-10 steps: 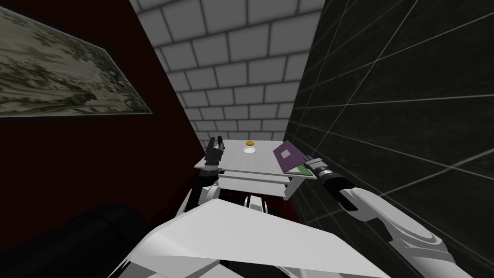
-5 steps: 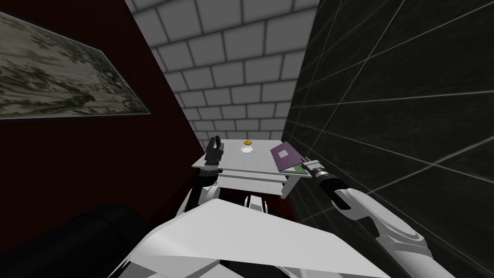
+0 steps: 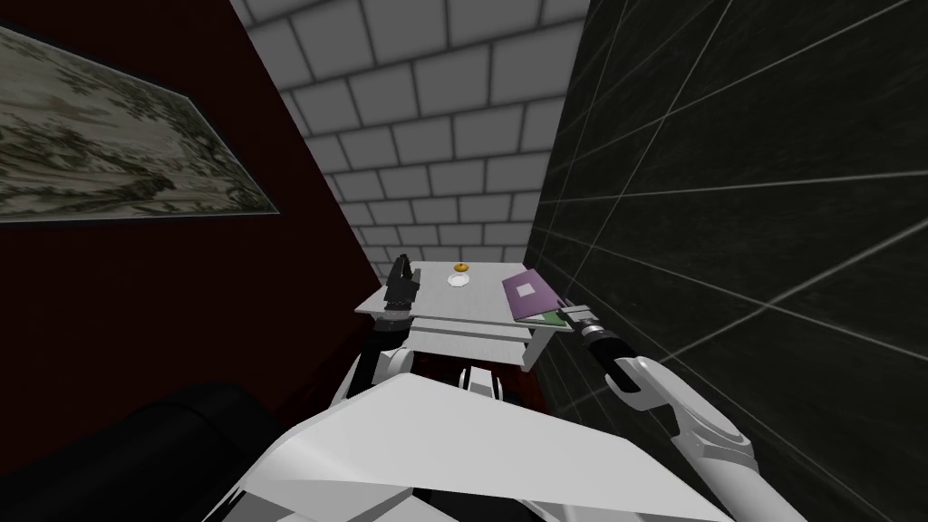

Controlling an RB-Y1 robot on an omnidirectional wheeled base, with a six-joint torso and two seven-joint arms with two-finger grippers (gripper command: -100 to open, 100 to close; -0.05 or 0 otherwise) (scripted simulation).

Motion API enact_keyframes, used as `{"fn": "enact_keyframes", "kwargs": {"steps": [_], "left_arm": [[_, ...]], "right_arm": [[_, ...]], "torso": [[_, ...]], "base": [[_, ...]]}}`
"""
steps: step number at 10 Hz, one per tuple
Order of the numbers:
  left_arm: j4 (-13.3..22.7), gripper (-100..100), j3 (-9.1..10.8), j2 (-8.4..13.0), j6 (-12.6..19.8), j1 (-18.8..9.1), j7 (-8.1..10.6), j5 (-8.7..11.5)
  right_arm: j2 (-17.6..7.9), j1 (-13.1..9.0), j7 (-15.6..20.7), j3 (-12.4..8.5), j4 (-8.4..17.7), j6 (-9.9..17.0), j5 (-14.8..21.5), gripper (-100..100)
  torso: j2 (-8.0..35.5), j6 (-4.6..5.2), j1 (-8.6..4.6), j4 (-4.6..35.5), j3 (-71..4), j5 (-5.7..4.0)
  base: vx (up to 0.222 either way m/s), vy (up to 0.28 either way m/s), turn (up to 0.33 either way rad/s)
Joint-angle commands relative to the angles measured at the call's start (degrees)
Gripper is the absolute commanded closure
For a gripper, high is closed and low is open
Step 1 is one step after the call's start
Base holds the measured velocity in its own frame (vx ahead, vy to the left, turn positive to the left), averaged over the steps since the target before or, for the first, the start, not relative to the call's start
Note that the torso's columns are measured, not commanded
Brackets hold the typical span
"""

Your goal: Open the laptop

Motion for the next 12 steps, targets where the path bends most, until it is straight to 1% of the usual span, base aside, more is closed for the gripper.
{"fn": "enact_keyframes", "kwargs": {"steps": [1, 2, 3, 7, 11, 12], "left_arm": [[0.0, 0, 0.0, 0.0, 0.0, 0.0, 0.0, 0.0], [0.0, 0, 0.0, 0.0, 0.0, 0.0, 0.0, 0.0], [0.0, 0, -0.01, -0.01, 0.0, 0.0, 0.0, 0.0], [0.0, 0, -0.02, -0.02, 0.0, -0.01, 0.0, 0.0], [0.0, 0, -0.02, -0.01, 0.0, 0.0, 0.0, 0.0], [0.0, 0, -0.02, -0.02, 0.0, 0.0, 0.0, 0.0]], "right_arm": [[3.99, -0.76, 0.26, 0.1, 2.04, -1.65, -0.68, 100], [0.17, -0.77, -1.61, -0.01, 1.0, 0.19, -1.58, -100], [0.07, -0.77, -1.61, -0.01, 1.0, 0.19, -1.58, -100], [-5.86, -1.26, -5.27, 0.33, 0.5, 2.13, -3.98, -100], [-11.79, -1.76, -8.92, 0.66, -0.01, 4.06, -6.39, -100], [-10.66, -1.97, -8.15, 0.54, 0.56, 3.41, -5.92, -100]], "torso": [[0.01, -0.04, 0.2, 0.04, 0.01, 0.07], [0.04, -0.05, 0.29, -0.03, 0.03, 0.04], [0.16, 0.04, 0.38, 0.08, 0.08, 0.15], [0.22, 0.16, -0.04, 0.16, 0.13, 0.08], [0.2, 0.16, 0.05, 0.15, 0.11, 0.11], [0.19, 0.16, 0.07, 0.15, 0.11, 0.11]], "base": [[0.0, -0.077, -0.01], [-0.021, -0.015, 0.062], [-0.021, 0.04, 0.033], [-0.025, 0.046, 0.038], [-0.031, 0.037, 0.04], [-0.012, 0.019, 0.005]]}}
